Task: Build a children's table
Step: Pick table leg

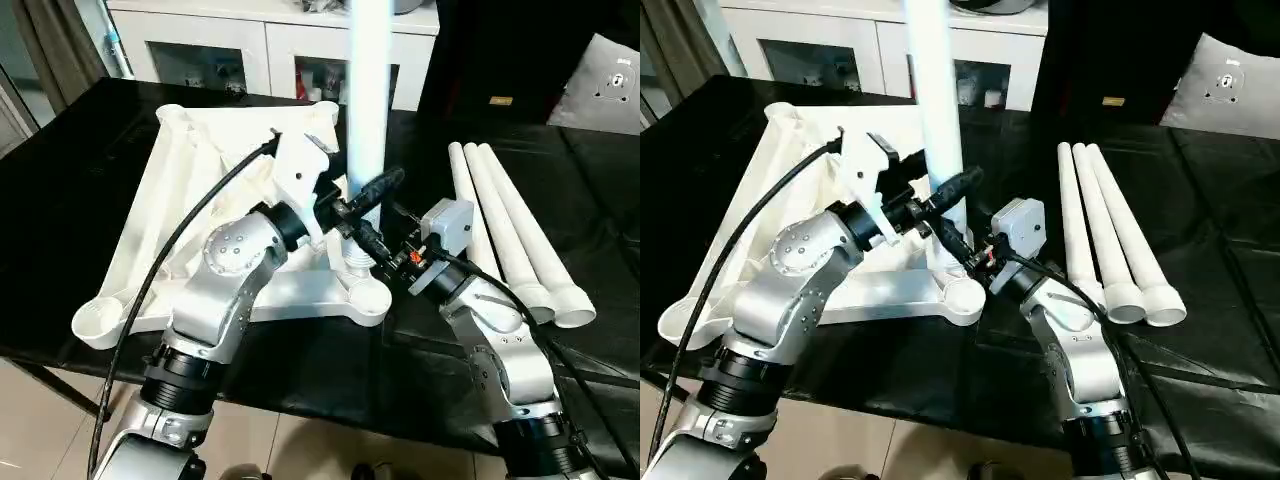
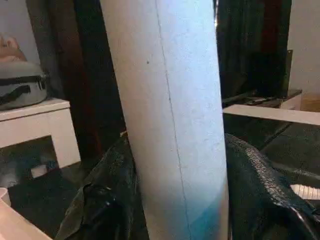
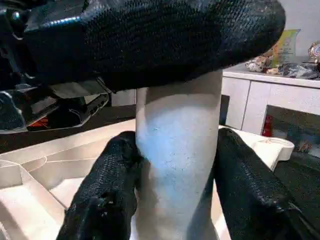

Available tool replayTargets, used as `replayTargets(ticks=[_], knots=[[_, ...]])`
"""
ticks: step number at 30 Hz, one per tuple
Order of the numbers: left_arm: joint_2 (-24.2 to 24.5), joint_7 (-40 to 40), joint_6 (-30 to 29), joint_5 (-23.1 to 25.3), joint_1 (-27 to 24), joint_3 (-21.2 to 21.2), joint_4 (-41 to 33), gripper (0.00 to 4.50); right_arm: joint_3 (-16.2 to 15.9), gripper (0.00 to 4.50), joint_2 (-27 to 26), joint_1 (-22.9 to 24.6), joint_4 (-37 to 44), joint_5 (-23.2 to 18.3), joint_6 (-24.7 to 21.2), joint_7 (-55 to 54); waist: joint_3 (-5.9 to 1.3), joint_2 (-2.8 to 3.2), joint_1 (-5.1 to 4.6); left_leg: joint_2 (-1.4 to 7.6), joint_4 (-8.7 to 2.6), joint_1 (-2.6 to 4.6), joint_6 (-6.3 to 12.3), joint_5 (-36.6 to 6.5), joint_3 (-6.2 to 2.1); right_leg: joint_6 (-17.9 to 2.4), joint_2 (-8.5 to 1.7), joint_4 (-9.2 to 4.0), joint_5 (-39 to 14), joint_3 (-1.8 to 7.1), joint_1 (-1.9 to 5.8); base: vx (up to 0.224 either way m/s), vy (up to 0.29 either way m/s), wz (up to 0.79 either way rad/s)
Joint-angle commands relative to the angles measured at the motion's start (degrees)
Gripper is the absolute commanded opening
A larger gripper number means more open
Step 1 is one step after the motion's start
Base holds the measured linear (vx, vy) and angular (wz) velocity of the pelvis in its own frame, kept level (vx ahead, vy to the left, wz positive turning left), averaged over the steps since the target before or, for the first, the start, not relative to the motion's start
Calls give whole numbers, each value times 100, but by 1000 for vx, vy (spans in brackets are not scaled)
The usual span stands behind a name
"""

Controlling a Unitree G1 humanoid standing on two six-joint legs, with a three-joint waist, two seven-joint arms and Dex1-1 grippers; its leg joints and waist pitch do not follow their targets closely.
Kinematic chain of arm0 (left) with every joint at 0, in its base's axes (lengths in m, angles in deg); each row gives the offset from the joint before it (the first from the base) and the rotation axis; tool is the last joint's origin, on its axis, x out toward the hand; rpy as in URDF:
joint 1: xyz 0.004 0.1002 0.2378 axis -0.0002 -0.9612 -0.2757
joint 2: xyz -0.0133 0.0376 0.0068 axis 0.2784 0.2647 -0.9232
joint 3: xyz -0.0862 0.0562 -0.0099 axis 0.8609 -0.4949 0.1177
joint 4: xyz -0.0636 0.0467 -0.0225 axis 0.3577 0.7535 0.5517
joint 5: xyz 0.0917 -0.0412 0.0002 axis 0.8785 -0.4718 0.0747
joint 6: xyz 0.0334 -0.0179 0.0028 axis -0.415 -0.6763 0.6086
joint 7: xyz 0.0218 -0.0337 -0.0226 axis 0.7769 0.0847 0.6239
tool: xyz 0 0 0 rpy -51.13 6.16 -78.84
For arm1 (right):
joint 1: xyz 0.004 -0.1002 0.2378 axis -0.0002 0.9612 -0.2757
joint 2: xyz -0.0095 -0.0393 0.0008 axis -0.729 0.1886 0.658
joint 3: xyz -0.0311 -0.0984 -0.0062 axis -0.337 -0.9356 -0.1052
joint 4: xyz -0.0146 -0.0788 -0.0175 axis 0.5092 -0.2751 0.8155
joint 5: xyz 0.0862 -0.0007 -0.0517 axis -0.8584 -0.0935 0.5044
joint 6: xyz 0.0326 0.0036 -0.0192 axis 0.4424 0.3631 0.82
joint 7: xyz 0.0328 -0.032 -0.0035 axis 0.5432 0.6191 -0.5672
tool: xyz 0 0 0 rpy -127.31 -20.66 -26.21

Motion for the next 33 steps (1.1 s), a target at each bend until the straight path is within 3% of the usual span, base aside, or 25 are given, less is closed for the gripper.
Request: replayTargets(ticks=[1,8,12,18,21,24,27,28,29,31,33], knots=[[-46,31,-505,-322,-12,290,1,214,5,188,51,-86,80,-31,127,62,-492,18,-17,242,-363,-118,383,110,-28,-993,-552,-354,-814,316,468,0,0,0],[-554,324,-1107,-1357,-46,750,-146,196,25,187,40,-116,67,-74,111,27,-486,-2,-18,227,-355,-128,436,64,-15,-1037,-535,-373,-901,307,478,0,0,0],[-641,445,-1264,-1444,-3,860,-103,192,32,187,33,-170,48,-78,115,-12,-484,4,-19,231,-355,-121,493,65,-20,-924,-524,-396,-1062,297,461,0,0,0],[-525,617,-1331,-1207,89,892,32,190,46,187,38,-223,38,-15,99,-137,-489,4,-16,235,-355,-116,528,162,-31,-863,-519,-387,-1030,291,453,0,0,0],[-428,800,-1356,-1069,168,926,101,190,147,259,-4,-270,48,-193,-42,-166,-491,8,-16,231,-352,-116,524,160,-32,-855,-523,-384,-1040,290,459,0,0,0],[-333,802,-1405,-1015,221,918,122,190,197,284,33,-302,113,-393,-115,-5,-488,13,-29,217,-350,-114,518,124,-29,-763,-514,-402,-1144,291,460,0,0,0],[-254,779,-1431,-1025,288,968,169,190,290,307,70,-303,194,-573,-248,39,-504,19,-16,225,-349,-116,544,259,-38,-843,-514,-366,-904,288,462,0,0,0],[-212,765,-1447,-1035,324,998,197,190,365,322,80,-300,247,-727,-364,60,-509,19,-14,227,-345,-112,554,271,-39,-862,-515,-361,-860,288,460,0,0,0],[-103,682,-1525,-1099,391,1060,239,190,675,322,146,-317,421,-1346,-846,124,-507,15,-7,222,-344,-109,594,299,-34,-894,-511,-359,-777,292,461,0,0,0],[-103,682,-1525,-1099,391,1060,239,190,675,344,146,-317,421,-1346,-846,124,-507,22,10,234,-343,-105,629,290,-39,-902,-512,-360,-797,285,450,0,0,0],[0,551,-1632,-1155,428,1081,237,190,961,356,242,-367,496,-1761,-1239,78,-508,0,12,224,-345,-110,617,342,-32,-923,-513,-359,-794,285,464,0,0,0]])
